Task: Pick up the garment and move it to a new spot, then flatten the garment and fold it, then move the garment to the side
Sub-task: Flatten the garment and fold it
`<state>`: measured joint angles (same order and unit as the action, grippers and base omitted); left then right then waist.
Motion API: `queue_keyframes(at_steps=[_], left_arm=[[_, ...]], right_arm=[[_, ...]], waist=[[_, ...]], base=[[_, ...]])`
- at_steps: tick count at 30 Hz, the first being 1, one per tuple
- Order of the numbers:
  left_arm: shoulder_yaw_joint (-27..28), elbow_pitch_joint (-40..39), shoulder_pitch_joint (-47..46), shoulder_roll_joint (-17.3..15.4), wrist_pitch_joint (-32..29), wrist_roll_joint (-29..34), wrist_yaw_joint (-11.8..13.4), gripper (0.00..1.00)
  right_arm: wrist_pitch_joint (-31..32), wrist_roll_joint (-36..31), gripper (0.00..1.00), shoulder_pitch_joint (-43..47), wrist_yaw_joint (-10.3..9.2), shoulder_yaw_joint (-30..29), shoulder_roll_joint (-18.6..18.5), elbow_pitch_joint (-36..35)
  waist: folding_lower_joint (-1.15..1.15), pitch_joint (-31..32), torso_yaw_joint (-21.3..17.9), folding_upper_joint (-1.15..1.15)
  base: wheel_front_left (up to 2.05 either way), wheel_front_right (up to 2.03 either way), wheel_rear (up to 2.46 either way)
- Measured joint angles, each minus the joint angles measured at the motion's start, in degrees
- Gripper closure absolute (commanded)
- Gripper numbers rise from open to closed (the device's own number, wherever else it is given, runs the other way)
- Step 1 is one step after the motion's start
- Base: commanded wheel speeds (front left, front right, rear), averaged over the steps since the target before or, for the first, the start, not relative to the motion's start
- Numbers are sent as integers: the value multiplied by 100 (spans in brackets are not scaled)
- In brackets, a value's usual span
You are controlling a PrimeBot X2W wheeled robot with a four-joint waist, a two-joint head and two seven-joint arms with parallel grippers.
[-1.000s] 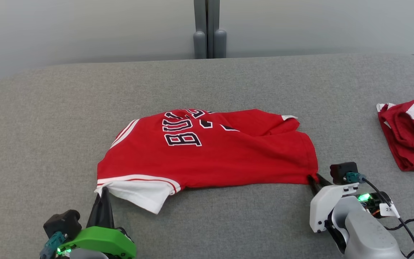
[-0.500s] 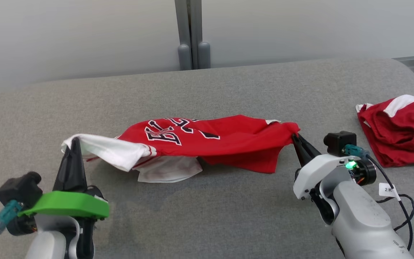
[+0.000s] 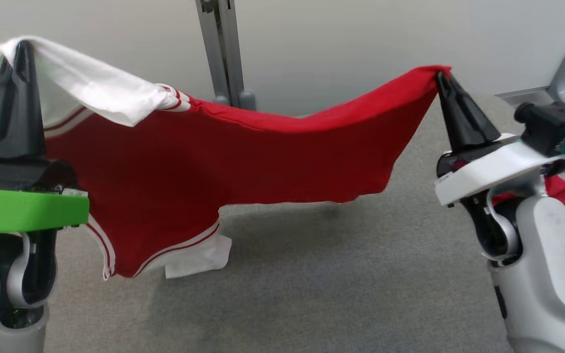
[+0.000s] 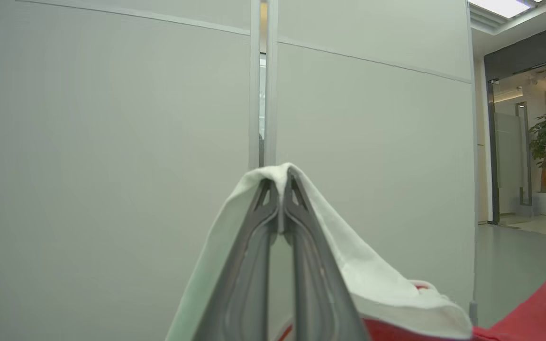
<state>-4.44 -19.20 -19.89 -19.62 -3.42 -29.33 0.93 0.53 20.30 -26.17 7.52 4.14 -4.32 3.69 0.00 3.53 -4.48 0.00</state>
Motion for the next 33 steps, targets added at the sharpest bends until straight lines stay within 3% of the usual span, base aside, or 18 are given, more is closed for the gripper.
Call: queue_keyframes(at_steps=[8,12,16,24,33], left_arm=[[-249,-693,-909,-342,-670,116,-179,100],[-336,-659,-1347,-452,-853,157,-256,100],[-417,-443,-1666,-478,-922,165,-347,100],[-615,725,-2455,-635,-893,347,-542,100],[-1235,2884,-4893,-765,-223,1165,-758,100]], right_arm=[[1182,48,100,125,0,-509,-29,-2679],[1566,37,100,82,0,-675,-18,-3241],[1753,-11,100,29,0,-816,7,-3346],[1573,-216,100,-528,0,-598,36,-2336],[430,-857,100,-3316,0,-312,110,383]], waist=[[0,127,-258,0],[0,95,-340,0],[0,-19,-380,0],[0,-506,-410,0],[0,-1470,-460,0]], base=[[0,0,0],[0,0,0],[0,0,0],[0,0,0],[0,0,0]])
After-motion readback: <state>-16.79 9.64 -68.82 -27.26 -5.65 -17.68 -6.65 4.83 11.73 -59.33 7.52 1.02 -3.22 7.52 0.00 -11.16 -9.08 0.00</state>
